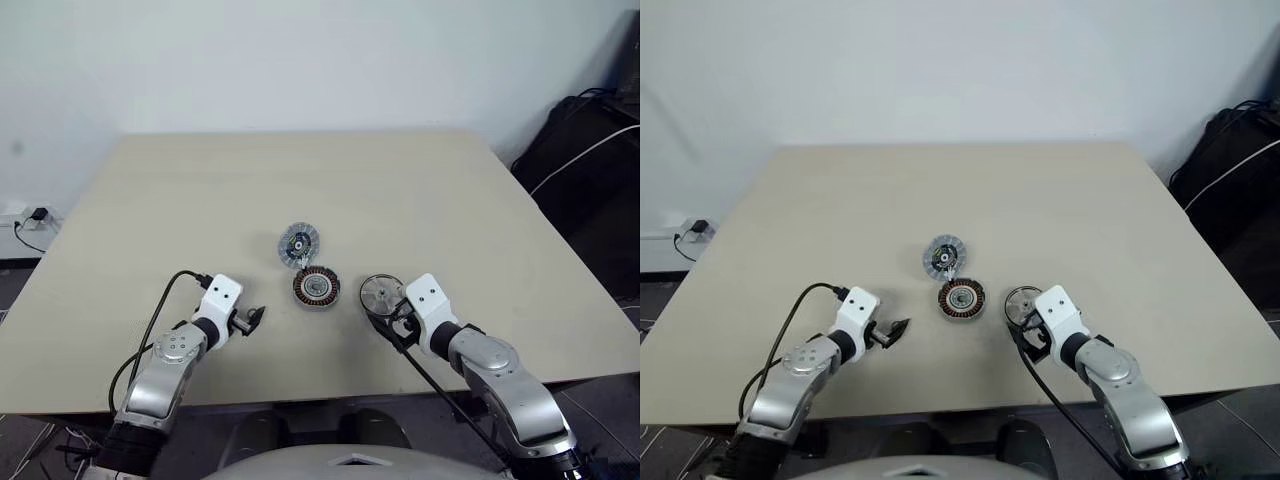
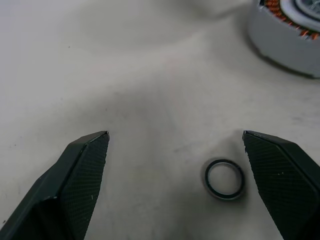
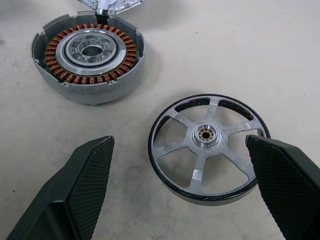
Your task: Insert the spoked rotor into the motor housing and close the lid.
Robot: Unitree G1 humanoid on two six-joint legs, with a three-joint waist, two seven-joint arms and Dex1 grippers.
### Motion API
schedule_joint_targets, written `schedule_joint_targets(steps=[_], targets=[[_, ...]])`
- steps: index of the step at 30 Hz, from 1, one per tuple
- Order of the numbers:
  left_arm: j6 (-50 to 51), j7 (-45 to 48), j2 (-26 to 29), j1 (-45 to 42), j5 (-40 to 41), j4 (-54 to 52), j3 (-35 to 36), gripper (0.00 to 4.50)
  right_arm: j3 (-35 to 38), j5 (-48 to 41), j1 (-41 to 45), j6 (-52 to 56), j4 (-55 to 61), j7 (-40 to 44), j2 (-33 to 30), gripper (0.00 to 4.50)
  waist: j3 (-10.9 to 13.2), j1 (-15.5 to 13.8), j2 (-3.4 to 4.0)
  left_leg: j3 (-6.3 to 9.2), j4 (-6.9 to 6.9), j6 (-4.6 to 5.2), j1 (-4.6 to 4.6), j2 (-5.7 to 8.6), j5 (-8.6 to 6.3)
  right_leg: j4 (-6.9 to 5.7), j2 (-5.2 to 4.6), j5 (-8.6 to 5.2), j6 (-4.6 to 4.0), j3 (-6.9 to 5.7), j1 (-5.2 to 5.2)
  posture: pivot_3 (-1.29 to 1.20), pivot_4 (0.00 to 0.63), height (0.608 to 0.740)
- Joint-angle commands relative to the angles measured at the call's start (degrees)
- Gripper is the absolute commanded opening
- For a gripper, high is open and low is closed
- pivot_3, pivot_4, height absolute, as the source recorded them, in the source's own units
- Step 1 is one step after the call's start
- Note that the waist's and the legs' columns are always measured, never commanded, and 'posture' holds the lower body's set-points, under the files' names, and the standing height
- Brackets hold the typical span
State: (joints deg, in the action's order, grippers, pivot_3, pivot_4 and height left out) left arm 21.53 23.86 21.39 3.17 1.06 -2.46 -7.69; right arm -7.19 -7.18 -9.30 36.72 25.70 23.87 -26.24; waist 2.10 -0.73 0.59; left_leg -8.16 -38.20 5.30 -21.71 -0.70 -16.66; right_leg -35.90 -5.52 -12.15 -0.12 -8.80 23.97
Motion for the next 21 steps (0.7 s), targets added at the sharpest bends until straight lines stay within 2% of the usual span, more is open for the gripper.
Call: schedule_joint_targets(steps=[1,10,14,21], targets=[[-0.21,0.94,0.31,-0.96,-0.53,0.18,-0.77,4.5,1.11,-0.14,0.24,-1.01,2.12,-0.49,0.49,4.48,0.0,0.0,0.0,0.0,0.0,0.0,0.0,0.0,0.0,0.0,0.0,0.0,0.0,0.0,0.0,0.0,0.0,0.74],[1.64,3.36,1.95,1.59,-0.64,-0.52,-1.18,4.5,1.06,0.03,-0.57,-1.03,2.62,-1.07,1.04,4.48,-0.09,0.06,0.05,0.0,0.0,0.0,0.01,0.0,0.0,0.0,-0.01,0.0,0.0,0.01,-0.01,0.0,0.0,0.74],[2.75,3.55,1.92,2.71,-0.26,-0.92,-0.78,3.62,1.03,0.18,-0.48,-1.08,2.57,-0.99,1.2,4.5,-0.19,0.09,0.06,0.0,0.0,0.01,0.01,0.0,-0.01,0.0,-0.01,0.0,0.0,0.01,-0.01,0.0,0.0,0.74],[4.58,3.48,1.85,4.06,0.22,-2.12,-0.23,1.26,0.93,0.24,-0.05,-1.07,2.44,-0.9,1.25,4.5,-0.24,0.71,0.07,0.0,0.0,-0.01,0.05,-0.01,0.01,-0.04,0.0,-0.01,-0.02,0.0,-0.02,0.0,0.0,0.74]])
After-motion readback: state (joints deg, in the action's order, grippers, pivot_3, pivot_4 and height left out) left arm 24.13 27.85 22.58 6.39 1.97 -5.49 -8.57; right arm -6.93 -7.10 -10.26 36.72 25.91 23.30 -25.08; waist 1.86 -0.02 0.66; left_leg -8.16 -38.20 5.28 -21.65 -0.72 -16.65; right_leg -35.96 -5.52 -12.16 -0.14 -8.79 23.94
